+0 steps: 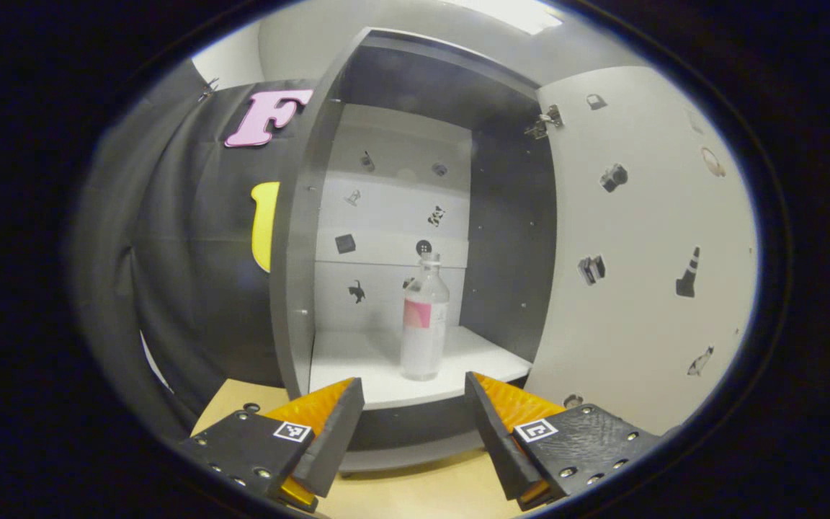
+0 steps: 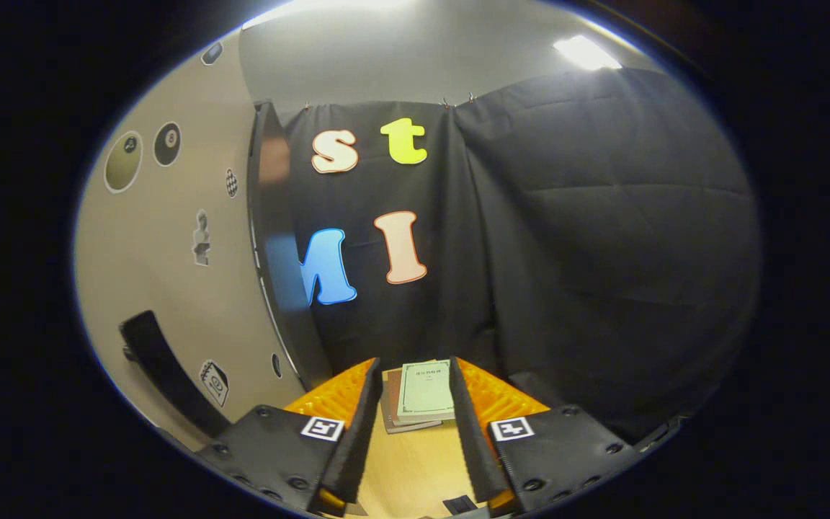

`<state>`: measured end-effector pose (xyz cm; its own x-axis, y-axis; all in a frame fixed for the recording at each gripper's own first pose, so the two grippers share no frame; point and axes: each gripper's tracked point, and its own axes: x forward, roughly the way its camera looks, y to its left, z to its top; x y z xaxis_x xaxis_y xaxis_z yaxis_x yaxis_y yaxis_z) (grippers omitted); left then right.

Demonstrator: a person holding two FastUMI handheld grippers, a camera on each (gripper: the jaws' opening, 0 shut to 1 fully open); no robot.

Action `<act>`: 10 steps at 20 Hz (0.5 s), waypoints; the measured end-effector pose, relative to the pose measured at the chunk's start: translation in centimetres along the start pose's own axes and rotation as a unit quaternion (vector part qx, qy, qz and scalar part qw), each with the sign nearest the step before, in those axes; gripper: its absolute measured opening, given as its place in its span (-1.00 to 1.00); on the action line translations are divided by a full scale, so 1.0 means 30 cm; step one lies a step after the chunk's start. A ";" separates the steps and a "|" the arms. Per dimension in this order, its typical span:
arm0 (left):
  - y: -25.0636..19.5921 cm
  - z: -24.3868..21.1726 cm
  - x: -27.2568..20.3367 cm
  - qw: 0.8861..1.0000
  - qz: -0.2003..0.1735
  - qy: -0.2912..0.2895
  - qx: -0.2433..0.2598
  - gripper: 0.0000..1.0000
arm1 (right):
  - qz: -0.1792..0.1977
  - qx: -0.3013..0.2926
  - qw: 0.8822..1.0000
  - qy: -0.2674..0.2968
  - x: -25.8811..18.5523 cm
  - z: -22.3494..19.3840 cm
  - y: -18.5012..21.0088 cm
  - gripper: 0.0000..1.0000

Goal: Open the cabinet door with the right hand, grasp the bottle in the cabinet with the left hand and place it on the coaster, then close the cabinet door with the right hand.

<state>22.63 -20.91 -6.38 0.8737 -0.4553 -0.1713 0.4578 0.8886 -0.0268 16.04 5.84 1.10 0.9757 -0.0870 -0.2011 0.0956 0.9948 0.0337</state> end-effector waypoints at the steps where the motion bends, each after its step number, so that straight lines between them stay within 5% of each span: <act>1: -0.002 0.019 0.034 1.000 -0.002 -0.003 0.000 0.73 | 0.001 0.008 1.000 0.002 0.030 -0.004 -0.005 0.36; 3: -0.008 0.038 0.116 1.000 -0.011 0.003 0.004 0.70 | -0.008 0.016 1.000 0.001 0.104 -0.011 -0.026 0.96; 10: -0.026 0.056 0.347 1.000 -0.018 0.005 0.014 0.76 | -0.035 0.040 0.999 0.005 0.235 -0.028 -0.110 0.95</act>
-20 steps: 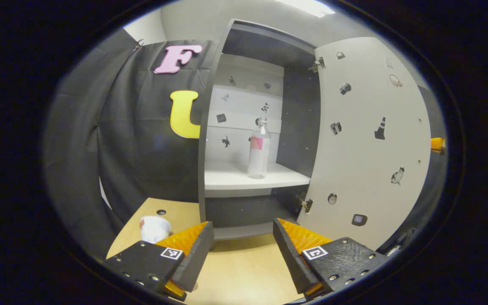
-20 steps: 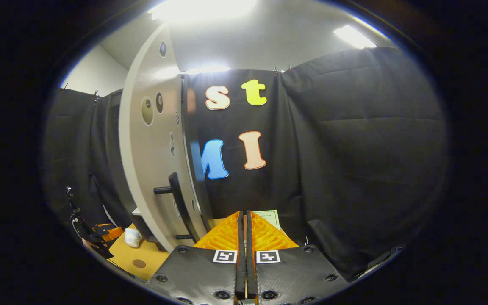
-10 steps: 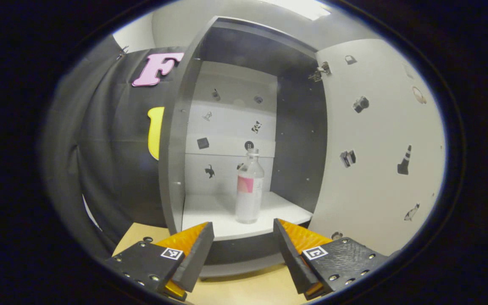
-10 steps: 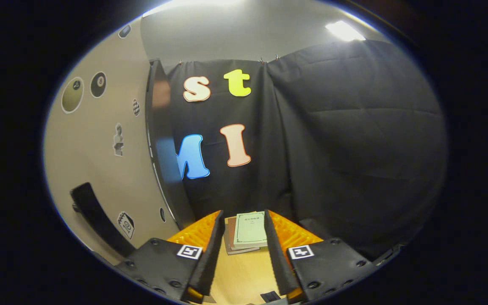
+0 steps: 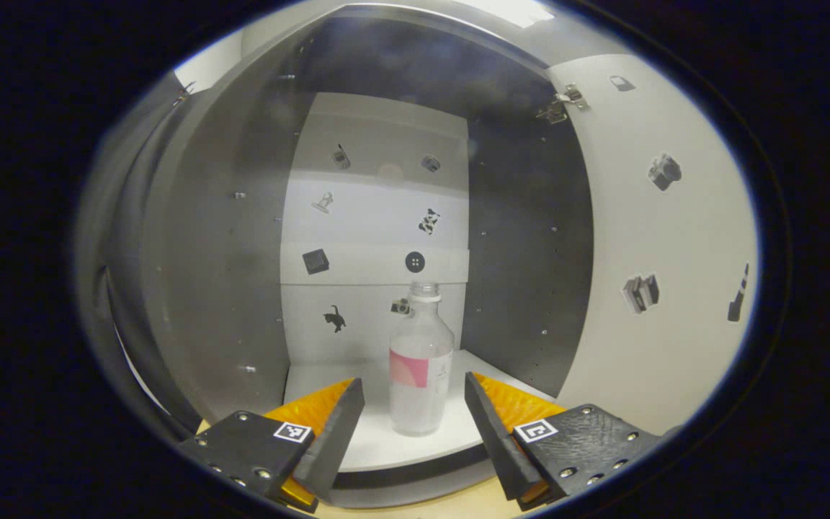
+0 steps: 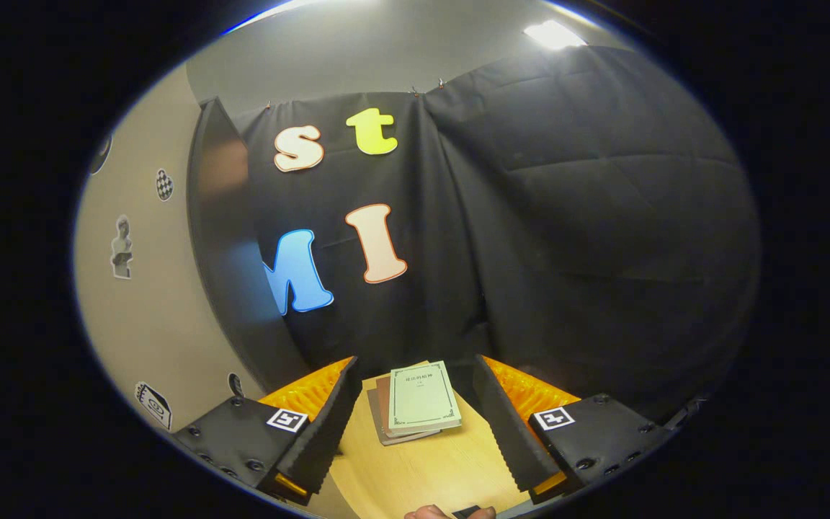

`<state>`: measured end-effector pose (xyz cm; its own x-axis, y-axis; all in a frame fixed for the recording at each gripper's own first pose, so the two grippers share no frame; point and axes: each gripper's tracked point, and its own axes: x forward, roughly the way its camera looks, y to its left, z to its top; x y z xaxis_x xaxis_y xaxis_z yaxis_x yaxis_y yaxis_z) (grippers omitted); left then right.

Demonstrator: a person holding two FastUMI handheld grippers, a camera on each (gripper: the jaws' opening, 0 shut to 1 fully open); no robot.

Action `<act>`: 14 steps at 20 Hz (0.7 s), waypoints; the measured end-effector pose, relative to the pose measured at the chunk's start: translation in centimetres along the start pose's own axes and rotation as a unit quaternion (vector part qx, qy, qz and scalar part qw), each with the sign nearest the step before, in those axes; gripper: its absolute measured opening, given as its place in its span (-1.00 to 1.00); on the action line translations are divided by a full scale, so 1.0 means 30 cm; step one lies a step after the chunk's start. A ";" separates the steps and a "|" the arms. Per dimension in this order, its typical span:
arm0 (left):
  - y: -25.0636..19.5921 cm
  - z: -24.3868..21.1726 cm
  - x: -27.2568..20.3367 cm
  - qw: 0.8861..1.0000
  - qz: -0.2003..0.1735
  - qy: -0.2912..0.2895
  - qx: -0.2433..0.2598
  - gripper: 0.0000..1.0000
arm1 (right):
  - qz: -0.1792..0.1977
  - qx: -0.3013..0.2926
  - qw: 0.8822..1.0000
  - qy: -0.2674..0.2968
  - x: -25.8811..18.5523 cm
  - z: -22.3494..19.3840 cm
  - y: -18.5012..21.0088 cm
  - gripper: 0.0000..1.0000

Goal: Open the cabinet door with the right hand, grasp the bottle in the cabinet with the left hand and place it on the coaster, then close the cabinet door with the right hand.

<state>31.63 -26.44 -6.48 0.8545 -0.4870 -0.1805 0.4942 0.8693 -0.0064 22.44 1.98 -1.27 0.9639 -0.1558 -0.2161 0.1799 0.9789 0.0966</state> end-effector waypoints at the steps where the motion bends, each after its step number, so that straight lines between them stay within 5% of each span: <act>1: -0.001 -0.004 0.021 1.000 -0.002 0.001 -0.006 0.76 | -0.005 0.002 1.000 0.002 0.016 -0.005 -0.013 0.96; 13: -0.017 -0.005 0.197 1.000 -0.007 -0.009 0.020 0.75 | -0.036 0.000 0.999 0.003 0.117 -0.038 -0.065 0.96; 14: -0.021 -0.006 0.215 1.000 -0.007 -0.013 0.019 0.60 | -0.037 0.000 0.999 0.006 0.123 -0.042 -0.062 0.96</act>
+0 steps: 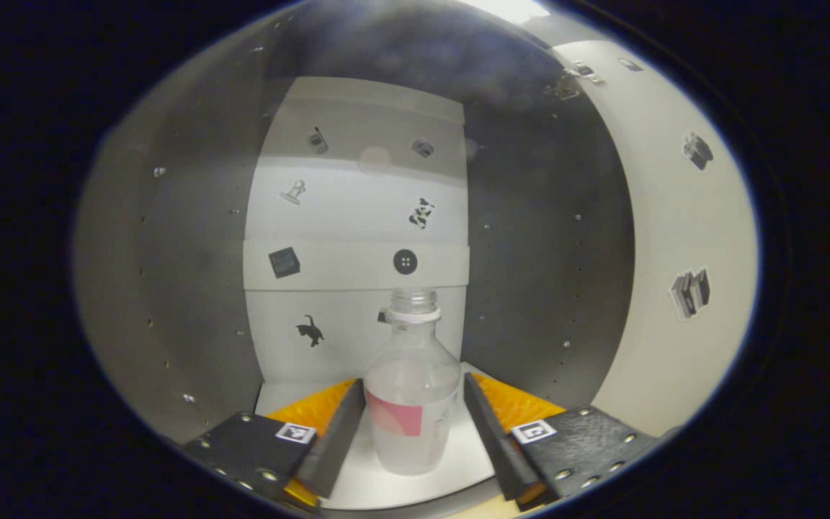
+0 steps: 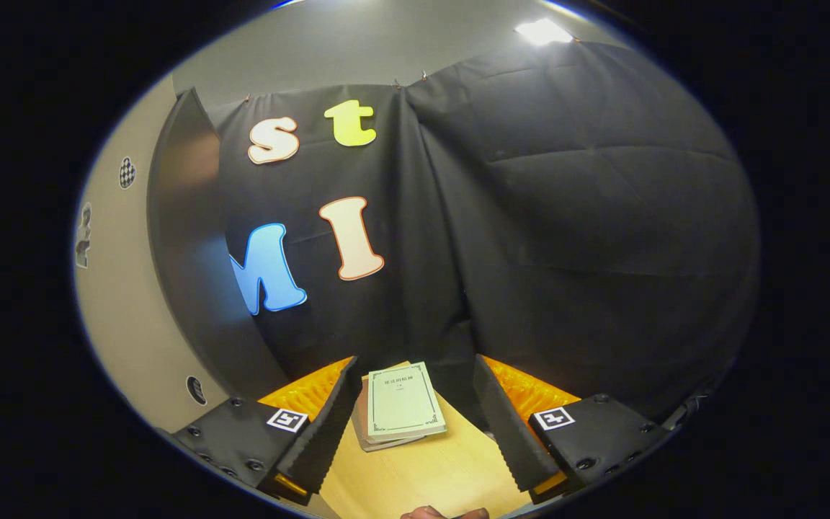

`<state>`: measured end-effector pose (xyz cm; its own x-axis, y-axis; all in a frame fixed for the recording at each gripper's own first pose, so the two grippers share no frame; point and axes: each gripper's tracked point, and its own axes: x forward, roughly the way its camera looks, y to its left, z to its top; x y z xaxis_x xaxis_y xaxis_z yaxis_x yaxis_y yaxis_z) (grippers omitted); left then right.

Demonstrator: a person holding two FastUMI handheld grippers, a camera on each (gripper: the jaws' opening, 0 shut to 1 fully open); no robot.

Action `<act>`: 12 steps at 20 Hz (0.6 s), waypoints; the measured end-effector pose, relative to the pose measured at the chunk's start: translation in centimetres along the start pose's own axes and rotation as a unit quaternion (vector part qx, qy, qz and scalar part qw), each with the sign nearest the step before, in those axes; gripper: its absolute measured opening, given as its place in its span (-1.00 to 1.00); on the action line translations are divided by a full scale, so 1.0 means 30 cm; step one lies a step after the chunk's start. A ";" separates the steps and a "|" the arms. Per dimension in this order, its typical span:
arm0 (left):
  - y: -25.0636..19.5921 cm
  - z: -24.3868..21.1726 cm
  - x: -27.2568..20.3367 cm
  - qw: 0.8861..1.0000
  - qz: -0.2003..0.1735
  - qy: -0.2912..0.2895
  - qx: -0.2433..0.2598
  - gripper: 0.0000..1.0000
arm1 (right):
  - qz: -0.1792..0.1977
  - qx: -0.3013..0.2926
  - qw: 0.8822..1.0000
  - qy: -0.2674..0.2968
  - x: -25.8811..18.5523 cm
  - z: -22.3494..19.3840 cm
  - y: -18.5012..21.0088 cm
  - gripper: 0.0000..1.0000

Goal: Open the cabinet door with the right hand, grasp the bottle in the cabinet with the left hand and place it on the coaster, then close the cabinet door with the right hand.

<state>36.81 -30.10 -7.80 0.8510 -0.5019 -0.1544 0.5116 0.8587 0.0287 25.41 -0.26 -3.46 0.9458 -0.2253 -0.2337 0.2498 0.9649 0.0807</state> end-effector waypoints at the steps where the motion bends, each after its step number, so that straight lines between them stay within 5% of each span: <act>1: -0.007 0.000 -0.015 1.000 -0.006 0.003 -0.003 0.45 | 0.002 0.003 1.000 0.001 0.000 -0.003 0.005 0.96; 12: -0.013 0.114 -0.248 0.998 -0.024 -0.049 0.004 0.41 | 0.019 0.030 0.999 -0.008 -0.054 0.009 0.019 0.95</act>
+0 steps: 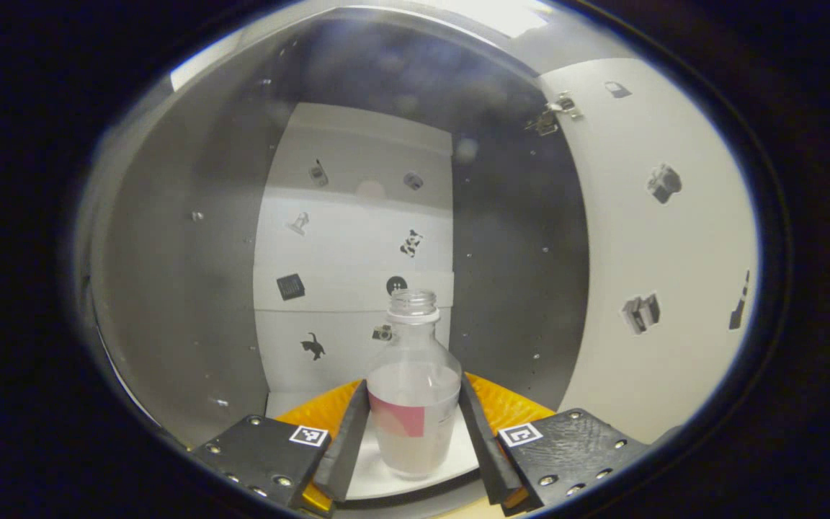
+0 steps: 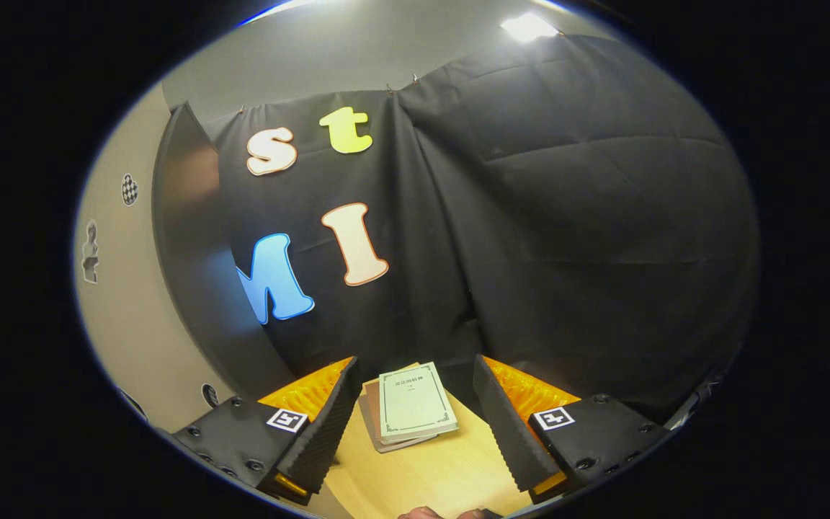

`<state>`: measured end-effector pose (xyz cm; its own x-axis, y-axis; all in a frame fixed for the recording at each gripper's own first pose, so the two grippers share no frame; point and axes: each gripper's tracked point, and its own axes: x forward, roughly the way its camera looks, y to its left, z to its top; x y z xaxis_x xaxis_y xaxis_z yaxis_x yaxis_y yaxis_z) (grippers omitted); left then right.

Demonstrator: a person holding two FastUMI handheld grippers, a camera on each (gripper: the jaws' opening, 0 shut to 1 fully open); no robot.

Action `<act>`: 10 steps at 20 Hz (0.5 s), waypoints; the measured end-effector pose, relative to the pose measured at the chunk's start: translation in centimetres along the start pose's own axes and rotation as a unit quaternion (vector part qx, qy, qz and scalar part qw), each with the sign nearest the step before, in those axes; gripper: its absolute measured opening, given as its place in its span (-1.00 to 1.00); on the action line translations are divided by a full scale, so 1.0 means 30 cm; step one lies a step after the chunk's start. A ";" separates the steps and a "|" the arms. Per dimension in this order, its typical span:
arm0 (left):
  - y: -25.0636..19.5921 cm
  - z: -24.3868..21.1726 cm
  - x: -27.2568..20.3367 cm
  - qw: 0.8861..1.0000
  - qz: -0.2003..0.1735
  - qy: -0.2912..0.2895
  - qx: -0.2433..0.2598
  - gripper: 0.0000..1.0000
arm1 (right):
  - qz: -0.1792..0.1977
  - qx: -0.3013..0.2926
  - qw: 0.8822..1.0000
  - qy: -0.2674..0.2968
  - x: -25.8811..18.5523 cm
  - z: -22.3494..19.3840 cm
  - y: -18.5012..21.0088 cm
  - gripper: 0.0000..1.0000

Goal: Open the cabinet door with the right hand, grasp the bottle in the cabinet with the left hand and place it on the coaster, then close the cabinet door with the right hand.

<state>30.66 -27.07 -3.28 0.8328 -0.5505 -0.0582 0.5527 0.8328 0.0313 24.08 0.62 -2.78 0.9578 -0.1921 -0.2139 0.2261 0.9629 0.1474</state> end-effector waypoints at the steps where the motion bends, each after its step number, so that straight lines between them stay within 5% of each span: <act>1: 0.001 0.007 -0.047 1.000 0.002 -0.005 0.007 0.41 | 0.005 -0.001 1.000 0.001 -0.013 -0.005 0.010 0.95; 10: 0.095 0.037 -0.497 0.998 0.036 -0.033 0.030 0.41 | 0.032 -0.009 0.999 -0.003 -0.112 0.013 0.075 0.95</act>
<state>19.86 -16.55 -1.22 0.8694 -0.4940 0.0120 0.4910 0.8663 0.0920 21.43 3.35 -1.36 0.9711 -0.1317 -0.1989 0.1618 0.9764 0.1432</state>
